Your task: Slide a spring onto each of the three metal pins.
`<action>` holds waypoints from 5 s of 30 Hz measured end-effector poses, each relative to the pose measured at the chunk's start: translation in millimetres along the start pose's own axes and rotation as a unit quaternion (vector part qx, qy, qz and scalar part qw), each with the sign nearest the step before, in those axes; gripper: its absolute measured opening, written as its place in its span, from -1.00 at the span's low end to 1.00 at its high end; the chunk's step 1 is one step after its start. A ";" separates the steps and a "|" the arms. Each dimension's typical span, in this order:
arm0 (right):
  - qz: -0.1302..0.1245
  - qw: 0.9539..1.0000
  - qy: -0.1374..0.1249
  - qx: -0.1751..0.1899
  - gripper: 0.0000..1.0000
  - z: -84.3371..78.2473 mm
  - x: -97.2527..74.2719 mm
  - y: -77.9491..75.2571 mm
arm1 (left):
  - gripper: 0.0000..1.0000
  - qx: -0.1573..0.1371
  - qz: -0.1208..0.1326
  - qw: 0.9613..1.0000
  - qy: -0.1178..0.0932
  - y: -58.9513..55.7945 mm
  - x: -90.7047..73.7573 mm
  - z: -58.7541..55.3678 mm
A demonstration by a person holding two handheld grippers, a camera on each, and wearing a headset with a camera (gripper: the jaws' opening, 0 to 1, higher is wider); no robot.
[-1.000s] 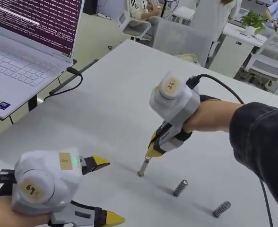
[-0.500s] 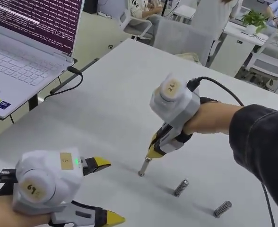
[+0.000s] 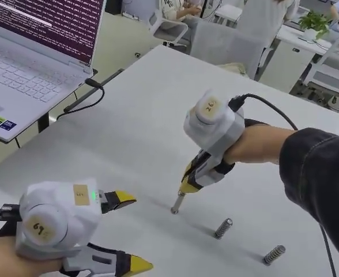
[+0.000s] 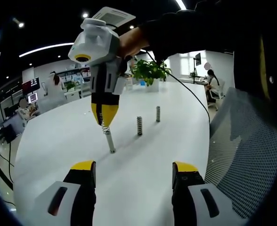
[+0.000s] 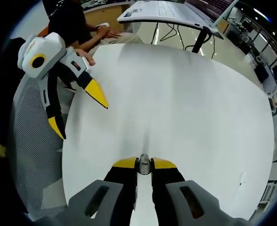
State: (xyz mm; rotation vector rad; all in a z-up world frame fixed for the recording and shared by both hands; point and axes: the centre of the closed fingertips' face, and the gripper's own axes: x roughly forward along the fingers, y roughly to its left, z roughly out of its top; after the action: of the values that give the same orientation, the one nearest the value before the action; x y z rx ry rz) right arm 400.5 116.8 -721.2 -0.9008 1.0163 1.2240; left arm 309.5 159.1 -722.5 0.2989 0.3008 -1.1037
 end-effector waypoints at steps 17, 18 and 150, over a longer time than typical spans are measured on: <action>0.002 1.000 0.006 0.002 -0.84 -4.3 -1.6 0.3 | 0.22 -0.002 -0.002 1.000 0.000 0.0 1.0 -0.8; 0.001 1.000 0.006 0.001 -0.84 -4.5 -1.0 0.0 | 0.22 -0.002 -0.002 1.000 0.000 0.0 1.0 -0.6; -0.183 0.923 -0.290 0.176 0.34 -96.0 -101.9 28.0 | 0.21 0.014 -0.018 1.000 0.012 3.4 18.1 32.6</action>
State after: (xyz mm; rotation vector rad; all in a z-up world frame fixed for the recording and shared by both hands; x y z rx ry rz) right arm 355.8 -1.1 -654.0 -0.3775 0.5278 0.8675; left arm 323.0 133.2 -699.1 0.3315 0.3130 -1.1411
